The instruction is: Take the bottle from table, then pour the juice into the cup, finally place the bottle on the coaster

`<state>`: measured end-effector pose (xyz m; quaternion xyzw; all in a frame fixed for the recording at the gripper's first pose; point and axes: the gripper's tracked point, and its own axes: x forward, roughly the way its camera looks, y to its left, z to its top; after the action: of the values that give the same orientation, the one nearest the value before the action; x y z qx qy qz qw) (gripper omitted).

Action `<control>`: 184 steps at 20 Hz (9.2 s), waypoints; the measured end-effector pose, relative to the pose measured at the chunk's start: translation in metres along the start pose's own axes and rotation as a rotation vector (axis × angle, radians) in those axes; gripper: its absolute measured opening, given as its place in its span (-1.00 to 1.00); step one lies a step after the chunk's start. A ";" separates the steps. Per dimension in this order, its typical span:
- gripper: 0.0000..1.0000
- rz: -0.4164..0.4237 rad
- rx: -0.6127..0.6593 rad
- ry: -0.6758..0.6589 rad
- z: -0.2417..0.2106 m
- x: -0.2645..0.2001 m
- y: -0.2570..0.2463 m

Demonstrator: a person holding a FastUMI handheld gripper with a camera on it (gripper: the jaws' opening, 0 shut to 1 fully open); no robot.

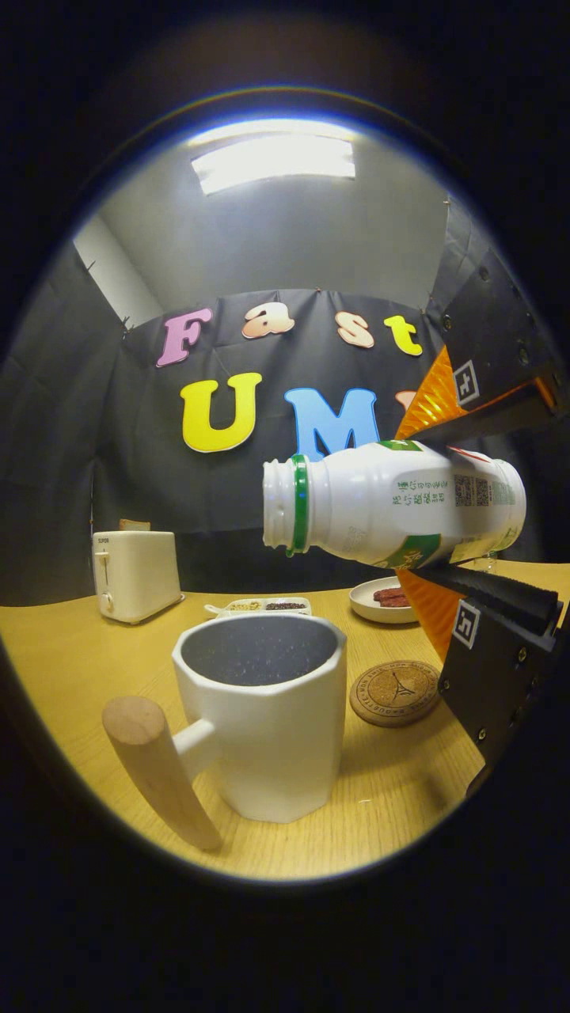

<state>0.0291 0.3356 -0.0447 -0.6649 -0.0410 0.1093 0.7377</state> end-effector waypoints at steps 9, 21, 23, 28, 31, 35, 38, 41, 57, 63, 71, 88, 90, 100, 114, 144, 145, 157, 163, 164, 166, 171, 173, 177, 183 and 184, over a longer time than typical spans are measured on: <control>0.48 -0.021 -0.092 -0.004 0.001 0.001 -0.007; 0.48 -0.032 -0.149 -0.005 -0.004 0.001 -0.013; 0.48 -0.039 -0.151 -0.004 -0.005 0.002 -0.015; 0.48 -0.050 -0.161 -0.004 -0.006 0.003 -0.019; 0.48 -0.054 -0.168 -0.004 -0.007 0.001 -0.025; 0.48 -0.061 -0.180 -0.007 -0.006 0.001 -0.028; 0.48 -0.065 -0.191 -0.008 -0.005 0.001 -0.031; 0.48 -0.070 -0.199 -0.010 -0.005 0.001 -0.034; 0.48 -0.090 -0.239 -0.014 -0.004 0.003 -0.050; 0.48 -0.098 -0.255 -0.016 -0.005 0.003 -0.057; 0.48 -0.106 -0.280 -0.022 -0.004 0.004 -0.062; 0.48 -0.129 -0.379 -0.058 0.009 0.005 -0.075; 0.48 -0.133 -0.402 -0.067 0.011 0.004 -0.076; 0.48 -0.147 -0.508 -0.094 0.020 0.003 -0.073; 0.48 -0.188 -0.703 -0.172 0.042 0.006 -0.052; 0.48 -0.169 -0.865 -0.245 0.053 -0.002 -0.015; 0.47 -0.167 -0.867 -0.246 0.052 -0.002 -0.014; 0.48 -0.009 -0.410 -0.144 0.024 0.006 -0.017; 0.48 0.065 0.053 -0.106 0.018 0.011 -0.037; 0.48 0.077 0.122 -0.105 0.016 0.011 -0.038; 0.48 0.093 0.245 -0.101 0.015 0.011 -0.040; 0.48 0.117 0.442 -0.093 0.011 0.013 -0.035; 0.48 0.129 0.531 -0.092 0.011 0.014 -0.031; 0.48 0.179 0.734 -0.086 0.010 0.017 -0.021; 0.48 0.258 1.126 -0.079 0.003 0.023 -0.016; 0.48 0.269 1.182 -0.077 0.003 0.025 -0.015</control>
<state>0.0548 0.3427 -0.0320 -0.1374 0.0844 0.2299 0.9598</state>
